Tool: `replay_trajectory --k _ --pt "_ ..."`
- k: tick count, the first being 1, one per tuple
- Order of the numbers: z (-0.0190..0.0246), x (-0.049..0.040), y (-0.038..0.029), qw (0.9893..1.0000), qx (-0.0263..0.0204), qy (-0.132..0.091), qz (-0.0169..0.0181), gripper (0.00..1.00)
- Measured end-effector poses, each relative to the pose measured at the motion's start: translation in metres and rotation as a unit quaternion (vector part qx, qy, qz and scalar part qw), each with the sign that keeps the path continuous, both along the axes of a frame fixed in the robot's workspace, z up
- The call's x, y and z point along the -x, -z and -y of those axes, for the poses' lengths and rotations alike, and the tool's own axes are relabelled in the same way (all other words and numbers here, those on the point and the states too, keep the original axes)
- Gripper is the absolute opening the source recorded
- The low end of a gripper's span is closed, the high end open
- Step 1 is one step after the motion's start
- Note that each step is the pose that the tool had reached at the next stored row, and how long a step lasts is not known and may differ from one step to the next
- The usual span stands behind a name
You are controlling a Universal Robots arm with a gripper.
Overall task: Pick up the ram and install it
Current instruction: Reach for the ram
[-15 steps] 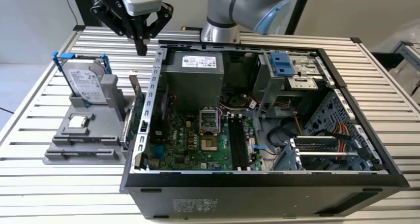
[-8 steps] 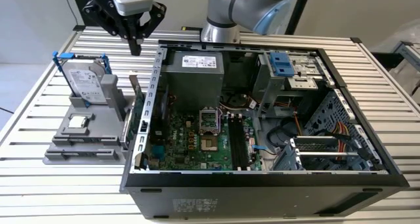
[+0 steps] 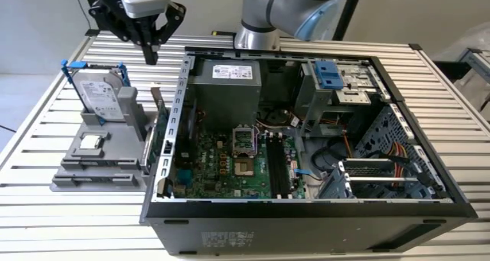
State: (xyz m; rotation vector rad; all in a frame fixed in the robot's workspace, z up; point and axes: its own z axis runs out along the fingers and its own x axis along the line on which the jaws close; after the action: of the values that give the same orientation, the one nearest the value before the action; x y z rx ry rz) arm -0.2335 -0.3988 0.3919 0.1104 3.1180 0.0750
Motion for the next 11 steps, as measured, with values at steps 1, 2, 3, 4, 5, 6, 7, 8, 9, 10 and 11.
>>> replay_trajectory --k 1,2,3,4,5,6,7,8,9,10,11 --pt "0.0 0.0013 0.0 1.0 0.0 0.0 0.0 0.0" --pt "0.0 0.0026 0.0 1.0 0.0 0.0 0.0 0.0" --pt "0.0 0.0039 0.0 1.0 0.0 0.0 0.0 0.0" --pt "0.0 0.0051 0.0001 1.0 0.0 0.0 0.0 0.0" --pt "0.0 0.0064 0.0 1.0 0.0 0.0 0.0 0.0" --pt "0.0 0.0076 0.0 1.0 0.0 0.0 0.0 0.0" --pt "0.0 0.0087 0.0001 1.0 0.0 0.0 0.0 0.0" --pt "0.0 0.0098 0.0001 1.0 0.0 0.0 0.0 0.0" --pt "0.0 0.011 0.0001 1.0 0.0 0.0 0.0 0.0" --pt "0.0 0.0121 0.0001 1.0 0.0 0.0 0.0 0.0" --pt "0.0 0.0134 0.0002 1.0 0.0 0.0 0.0 0.0"
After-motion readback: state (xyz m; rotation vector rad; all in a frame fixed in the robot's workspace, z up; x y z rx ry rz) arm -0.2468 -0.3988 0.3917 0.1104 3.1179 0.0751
